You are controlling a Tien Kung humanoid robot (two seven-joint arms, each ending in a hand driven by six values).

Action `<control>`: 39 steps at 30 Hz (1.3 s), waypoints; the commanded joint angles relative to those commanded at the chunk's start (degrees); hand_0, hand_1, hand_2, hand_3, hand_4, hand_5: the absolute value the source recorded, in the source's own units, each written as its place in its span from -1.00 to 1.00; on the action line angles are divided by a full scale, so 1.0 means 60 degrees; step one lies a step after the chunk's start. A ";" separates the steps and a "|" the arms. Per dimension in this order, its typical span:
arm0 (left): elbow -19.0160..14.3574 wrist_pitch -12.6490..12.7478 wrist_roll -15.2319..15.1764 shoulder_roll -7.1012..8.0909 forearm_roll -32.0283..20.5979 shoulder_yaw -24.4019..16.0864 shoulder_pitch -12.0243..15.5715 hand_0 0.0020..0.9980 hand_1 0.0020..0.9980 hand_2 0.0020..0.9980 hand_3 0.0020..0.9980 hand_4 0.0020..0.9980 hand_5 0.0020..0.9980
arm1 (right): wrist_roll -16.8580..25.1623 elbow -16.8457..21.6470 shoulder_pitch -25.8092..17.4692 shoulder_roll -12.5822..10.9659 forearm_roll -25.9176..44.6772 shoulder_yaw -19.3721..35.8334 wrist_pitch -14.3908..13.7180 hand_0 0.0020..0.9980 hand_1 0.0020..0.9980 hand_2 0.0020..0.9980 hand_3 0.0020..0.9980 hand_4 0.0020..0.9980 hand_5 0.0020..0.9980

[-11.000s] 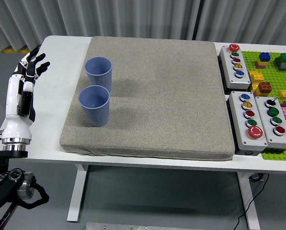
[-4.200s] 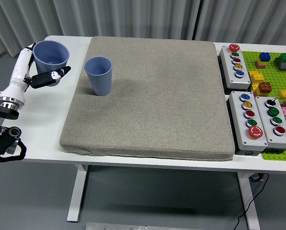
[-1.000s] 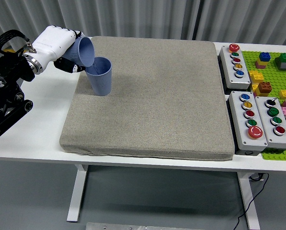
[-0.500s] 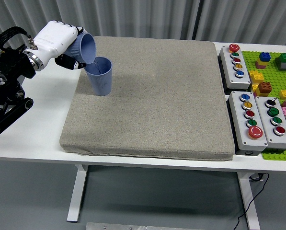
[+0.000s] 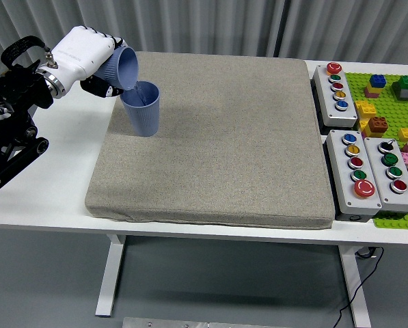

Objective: Pick cup pour cup place

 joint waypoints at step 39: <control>-0.0160 -0.0210 0.0249 0.0186 0.0093 0.0478 -0.0253 0.14 -0.01 0.01 0.03 0.70 -0.60 | -0.0030 0.0017 -0.0073 0.0006 0.0204 -0.0139 -0.0081 0.28 0.21 0.02 0.18 -1.00 -1.00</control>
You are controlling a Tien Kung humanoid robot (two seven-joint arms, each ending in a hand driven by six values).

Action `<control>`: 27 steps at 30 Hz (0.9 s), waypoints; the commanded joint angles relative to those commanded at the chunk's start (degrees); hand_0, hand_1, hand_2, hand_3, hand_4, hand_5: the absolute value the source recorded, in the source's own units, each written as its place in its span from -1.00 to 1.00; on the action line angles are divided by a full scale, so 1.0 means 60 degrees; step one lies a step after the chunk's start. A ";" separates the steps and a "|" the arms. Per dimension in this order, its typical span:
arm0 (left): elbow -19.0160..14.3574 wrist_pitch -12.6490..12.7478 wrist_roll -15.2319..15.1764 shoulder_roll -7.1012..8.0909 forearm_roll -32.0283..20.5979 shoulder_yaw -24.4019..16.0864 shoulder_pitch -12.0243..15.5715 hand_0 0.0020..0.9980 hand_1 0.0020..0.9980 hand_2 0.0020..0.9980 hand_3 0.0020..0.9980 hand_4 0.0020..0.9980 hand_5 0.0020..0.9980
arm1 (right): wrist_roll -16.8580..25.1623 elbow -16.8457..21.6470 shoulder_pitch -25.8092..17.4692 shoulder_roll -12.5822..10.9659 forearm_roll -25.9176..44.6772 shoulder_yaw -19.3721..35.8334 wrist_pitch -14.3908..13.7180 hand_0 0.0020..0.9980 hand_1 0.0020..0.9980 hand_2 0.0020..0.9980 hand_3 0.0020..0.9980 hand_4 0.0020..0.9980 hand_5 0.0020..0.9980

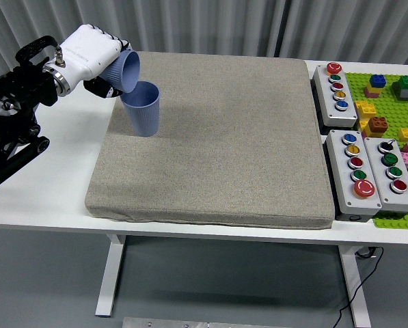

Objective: Pick cup pour cup place

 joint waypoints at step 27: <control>-0.1388 0.2230 -0.2190 -0.0300 -0.6661 -0.4579 0.3128 0.15 0.00 0.02 0.01 0.70 -0.59 | 0.0037 -0.0005 -0.0137 0.0076 -0.0085 0.0137 0.0061 0.28 0.21 0.02 0.18 -1.00 -1.00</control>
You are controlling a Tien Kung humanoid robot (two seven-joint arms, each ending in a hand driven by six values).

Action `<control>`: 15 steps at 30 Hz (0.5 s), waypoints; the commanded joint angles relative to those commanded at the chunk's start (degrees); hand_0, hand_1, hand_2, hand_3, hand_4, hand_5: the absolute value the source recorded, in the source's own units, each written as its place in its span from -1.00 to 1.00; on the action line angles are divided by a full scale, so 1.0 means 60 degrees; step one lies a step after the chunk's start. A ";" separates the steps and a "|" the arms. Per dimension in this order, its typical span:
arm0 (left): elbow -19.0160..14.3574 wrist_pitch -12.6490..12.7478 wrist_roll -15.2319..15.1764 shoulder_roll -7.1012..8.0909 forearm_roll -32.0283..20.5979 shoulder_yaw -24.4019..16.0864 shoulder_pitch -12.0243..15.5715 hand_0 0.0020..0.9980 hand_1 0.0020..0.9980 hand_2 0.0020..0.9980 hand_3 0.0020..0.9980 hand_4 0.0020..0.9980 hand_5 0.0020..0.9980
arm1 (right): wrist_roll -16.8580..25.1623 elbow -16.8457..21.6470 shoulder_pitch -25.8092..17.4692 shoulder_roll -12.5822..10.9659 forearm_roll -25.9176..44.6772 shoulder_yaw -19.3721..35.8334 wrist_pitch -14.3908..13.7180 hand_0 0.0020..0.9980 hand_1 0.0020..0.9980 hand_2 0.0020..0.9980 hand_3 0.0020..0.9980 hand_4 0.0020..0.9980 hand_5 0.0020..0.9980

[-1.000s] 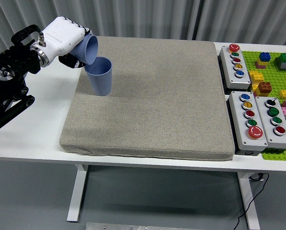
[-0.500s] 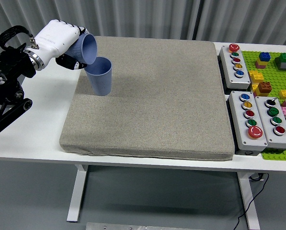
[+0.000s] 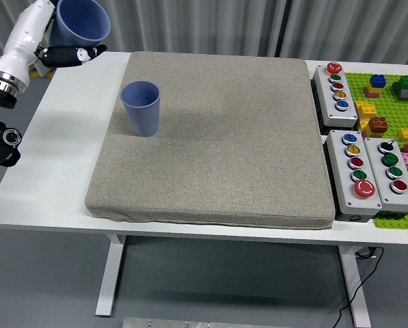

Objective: Pick cup pour cup place

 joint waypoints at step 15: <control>-0.1782 0.2626 -0.1984 -0.1494 -0.2583 -0.0916 0.2757 0.15 0.01 0.02 0.01 0.70 -0.57 | 0.0002 0.0001 -0.0073 0.0041 -0.0144 0.0089 0.0046 0.28 0.21 0.02 0.18 -1.00 -1.00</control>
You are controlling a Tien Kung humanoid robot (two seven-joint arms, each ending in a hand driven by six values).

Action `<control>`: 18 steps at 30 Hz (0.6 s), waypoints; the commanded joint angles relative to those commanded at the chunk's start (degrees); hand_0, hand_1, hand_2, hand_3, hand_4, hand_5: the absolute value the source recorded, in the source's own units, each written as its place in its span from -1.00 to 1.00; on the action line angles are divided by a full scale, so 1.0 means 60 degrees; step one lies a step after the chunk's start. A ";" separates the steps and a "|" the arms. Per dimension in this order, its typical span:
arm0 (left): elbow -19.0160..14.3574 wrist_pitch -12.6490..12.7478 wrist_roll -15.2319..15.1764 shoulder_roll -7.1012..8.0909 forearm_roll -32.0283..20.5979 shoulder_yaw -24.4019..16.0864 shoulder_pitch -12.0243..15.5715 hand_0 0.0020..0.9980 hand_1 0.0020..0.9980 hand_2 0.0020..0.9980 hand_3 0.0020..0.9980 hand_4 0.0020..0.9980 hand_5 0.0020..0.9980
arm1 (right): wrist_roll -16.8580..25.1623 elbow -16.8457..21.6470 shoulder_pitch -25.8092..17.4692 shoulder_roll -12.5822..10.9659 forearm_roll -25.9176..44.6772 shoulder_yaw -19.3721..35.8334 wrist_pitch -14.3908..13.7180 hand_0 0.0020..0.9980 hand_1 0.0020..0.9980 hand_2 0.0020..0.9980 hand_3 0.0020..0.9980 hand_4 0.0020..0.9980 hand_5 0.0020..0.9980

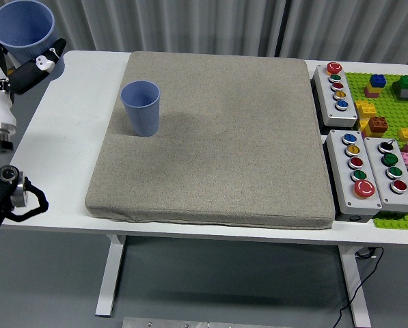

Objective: Pick cup pour cup place

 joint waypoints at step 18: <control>0.0030 0.0529 -0.0797 -0.0958 -0.0078 0.1293 0.1353 0.16 0.03 0.05 0.01 0.70 -0.54 | 0.0029 -0.0005 -0.0104 -0.0019 -0.0073 0.0056 0.0028 0.28 0.21 0.02 0.18 -1.00 -1.00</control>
